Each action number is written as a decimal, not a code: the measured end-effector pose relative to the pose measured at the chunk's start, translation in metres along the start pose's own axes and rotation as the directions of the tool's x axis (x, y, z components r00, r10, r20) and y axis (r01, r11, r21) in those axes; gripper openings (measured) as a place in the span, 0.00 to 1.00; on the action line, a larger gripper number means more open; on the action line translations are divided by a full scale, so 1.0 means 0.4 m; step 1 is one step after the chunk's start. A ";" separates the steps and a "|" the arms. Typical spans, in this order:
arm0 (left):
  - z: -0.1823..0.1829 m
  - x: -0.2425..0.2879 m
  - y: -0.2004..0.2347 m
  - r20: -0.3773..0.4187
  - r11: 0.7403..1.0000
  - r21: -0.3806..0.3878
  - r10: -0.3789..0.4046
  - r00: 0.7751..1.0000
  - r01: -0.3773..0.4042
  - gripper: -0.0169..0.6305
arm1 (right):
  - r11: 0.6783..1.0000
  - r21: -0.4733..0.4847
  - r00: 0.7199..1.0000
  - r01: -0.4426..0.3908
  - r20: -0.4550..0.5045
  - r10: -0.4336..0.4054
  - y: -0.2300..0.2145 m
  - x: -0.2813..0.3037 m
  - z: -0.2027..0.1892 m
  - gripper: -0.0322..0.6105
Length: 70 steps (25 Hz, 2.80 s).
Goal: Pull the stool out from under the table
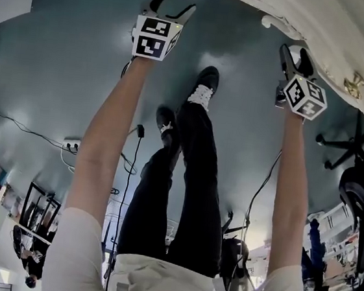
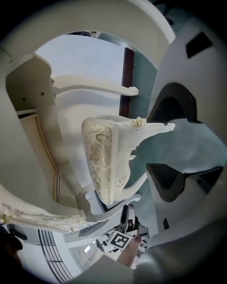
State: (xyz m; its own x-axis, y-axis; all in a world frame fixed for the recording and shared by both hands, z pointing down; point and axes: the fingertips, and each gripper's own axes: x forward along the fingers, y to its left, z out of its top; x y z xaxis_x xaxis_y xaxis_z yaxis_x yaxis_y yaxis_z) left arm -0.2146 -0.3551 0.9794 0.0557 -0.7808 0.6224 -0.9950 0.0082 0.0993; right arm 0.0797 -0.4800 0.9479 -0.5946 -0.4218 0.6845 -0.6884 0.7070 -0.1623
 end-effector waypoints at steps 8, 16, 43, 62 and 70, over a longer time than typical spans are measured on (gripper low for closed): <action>-0.010 0.077 0.029 -0.009 0.998 0.046 -0.037 0.999 0.038 0.56 | 0.997 -0.037 0.998 0.064 -0.002 -0.064 -0.060 0.120 -0.016 0.49; 0.004 0.137 0.049 -0.022 0.995 0.085 -0.053 0.998 0.054 0.56 | 0.994 -0.039 0.993 0.104 -0.045 -0.105 -0.093 0.206 -0.030 0.49; -0.082 0.033 -0.014 -0.040 0.997 0.062 -0.044 0.998 0.047 0.45 | 0.986 -0.070 0.986 0.151 -0.057 -0.155 -0.031 0.106 -0.150 0.48; -0.225 -0.127 -0.048 -0.085 1.000 0.008 -0.017 0.996 0.018 0.45 | 0.991 -0.069 0.985 0.114 -0.123 -0.122 0.084 -0.011 -0.290 0.48; -0.305 -0.209 -0.071 -0.097 1.000 -0.001 -0.014 0.995 0.014 0.45 | 0.992 -0.066 0.984 0.105 -0.139 -0.113 0.146 -0.066 -0.378 0.48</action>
State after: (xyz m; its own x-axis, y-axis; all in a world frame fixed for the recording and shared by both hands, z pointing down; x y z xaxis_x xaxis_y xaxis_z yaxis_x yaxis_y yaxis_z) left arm -0.1810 -0.2138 1.0193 0.0774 -0.7163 0.6935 -0.9941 -0.0023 0.1085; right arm 0.1181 -0.3418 1.0280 -0.4492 -0.4157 0.7908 -0.7178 0.6950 -0.0424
